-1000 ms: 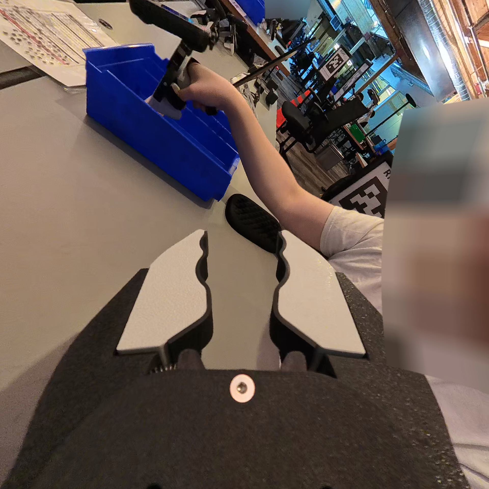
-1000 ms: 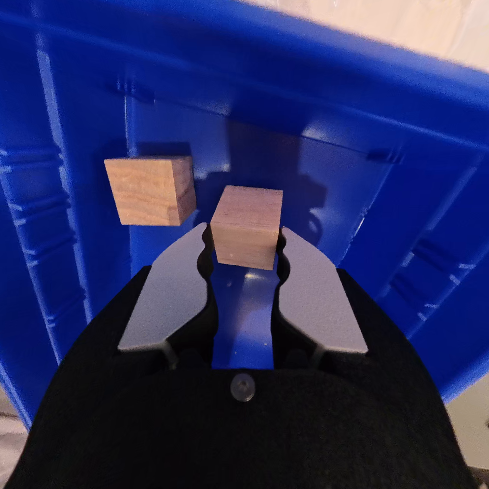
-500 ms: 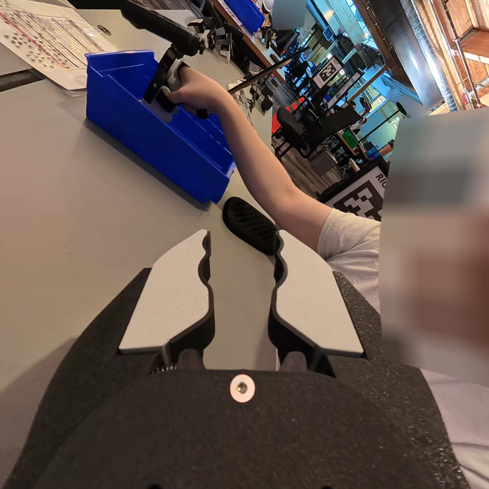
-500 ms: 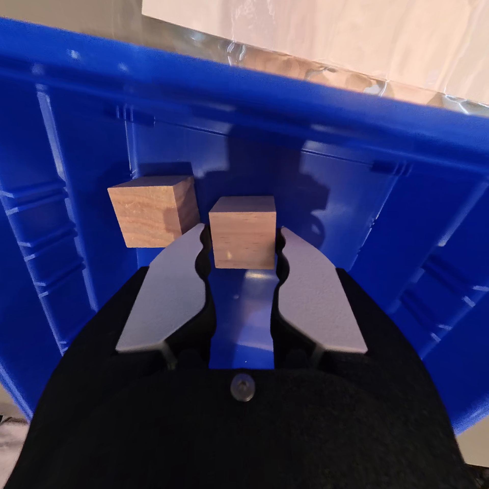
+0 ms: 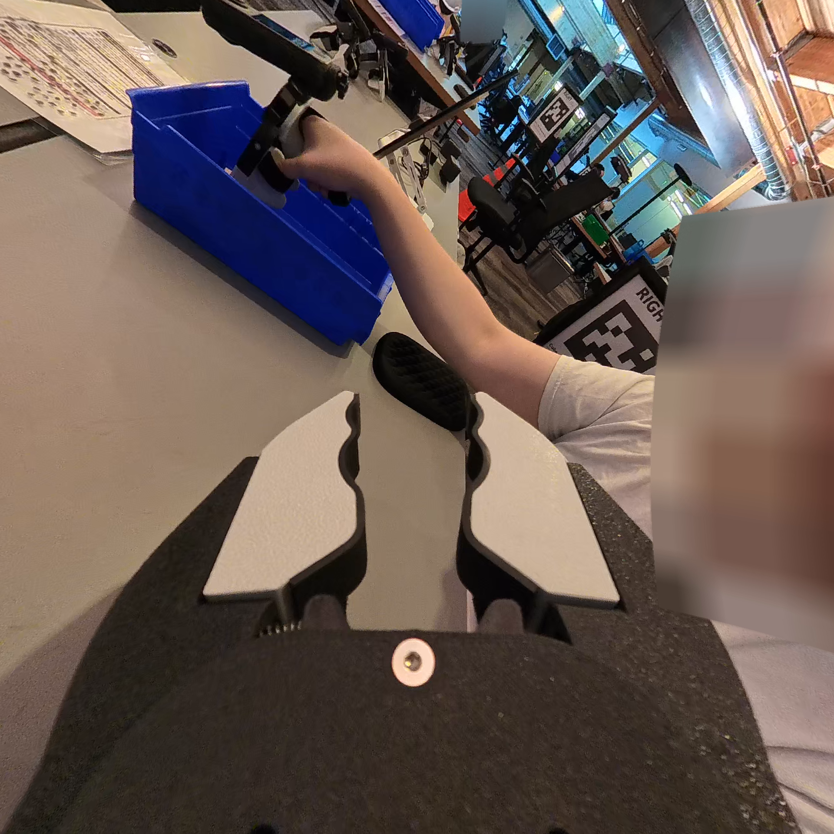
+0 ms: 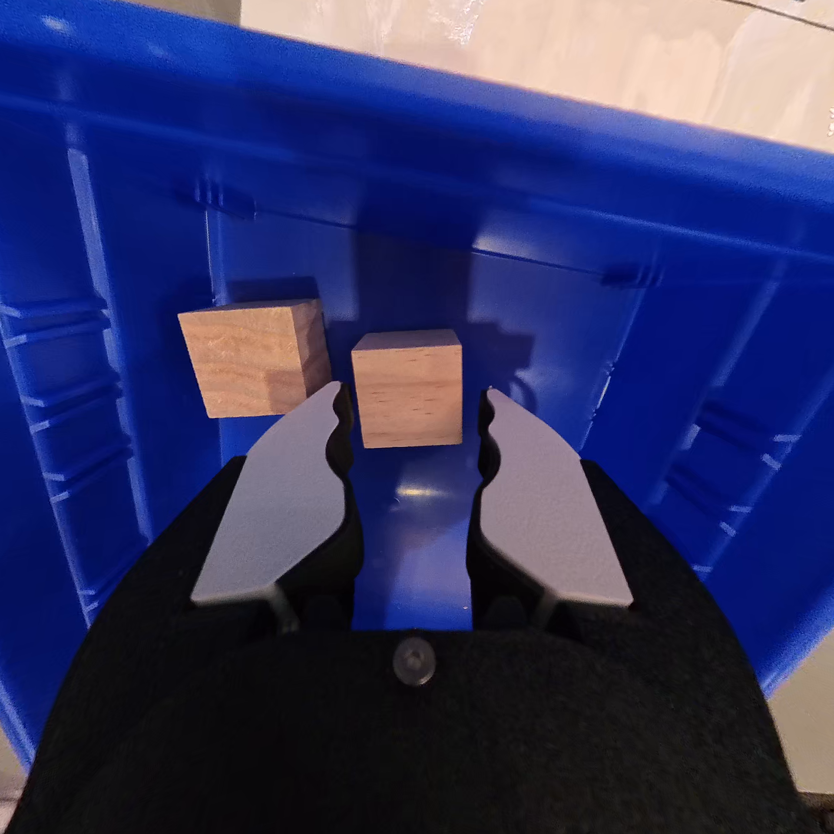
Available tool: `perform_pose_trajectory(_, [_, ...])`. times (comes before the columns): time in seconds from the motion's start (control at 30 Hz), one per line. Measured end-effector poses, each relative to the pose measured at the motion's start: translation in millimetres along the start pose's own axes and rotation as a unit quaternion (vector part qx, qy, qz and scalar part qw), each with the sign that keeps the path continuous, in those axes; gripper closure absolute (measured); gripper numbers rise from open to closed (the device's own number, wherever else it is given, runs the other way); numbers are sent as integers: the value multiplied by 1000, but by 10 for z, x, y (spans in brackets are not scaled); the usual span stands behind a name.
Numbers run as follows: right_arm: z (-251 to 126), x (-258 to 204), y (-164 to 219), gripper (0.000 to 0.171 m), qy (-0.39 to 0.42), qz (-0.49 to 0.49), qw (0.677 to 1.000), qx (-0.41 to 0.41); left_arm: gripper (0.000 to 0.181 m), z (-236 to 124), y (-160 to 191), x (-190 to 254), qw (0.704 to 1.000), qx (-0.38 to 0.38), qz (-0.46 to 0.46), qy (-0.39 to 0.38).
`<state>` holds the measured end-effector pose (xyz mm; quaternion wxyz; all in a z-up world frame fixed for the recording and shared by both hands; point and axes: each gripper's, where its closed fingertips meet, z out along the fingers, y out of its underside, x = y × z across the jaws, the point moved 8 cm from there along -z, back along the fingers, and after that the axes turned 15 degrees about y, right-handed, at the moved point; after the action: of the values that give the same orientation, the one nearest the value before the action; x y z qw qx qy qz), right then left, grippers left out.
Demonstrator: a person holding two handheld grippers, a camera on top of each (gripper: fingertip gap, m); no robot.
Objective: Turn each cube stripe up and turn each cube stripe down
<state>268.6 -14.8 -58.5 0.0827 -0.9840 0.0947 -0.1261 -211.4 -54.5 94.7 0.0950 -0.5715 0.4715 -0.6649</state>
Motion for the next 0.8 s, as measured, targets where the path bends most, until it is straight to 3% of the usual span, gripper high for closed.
perform_pose_trajectory(0.4, [-93,24,48,114,11,5,999,30,137,-120,-17,99,1000,8,13,-6])
perform_pose_trajectory(0.47, [-203,36,69,112,14,11,998,57,138,-259,-31,169,999,10,29,-35])
perform_pose_trajectory(0.53, [-370,40,122,109,10,17,996,92,144,-496,-44,228,990,4,64,-127])
perform_pose_trajectory(0.67, [-915,22,288,110,10,28,979,204,134,-1105,48,358,920,-14,131,-369])
perform_pose_trajectory(0.7, [-1070,-1,332,110,5,26,973,230,127,-1259,94,372,896,-16,138,-421])
perform_pose_trajectory(0.8, [-1483,-85,422,111,-10,12,953,302,131,-1727,272,299,809,-35,139,-570])
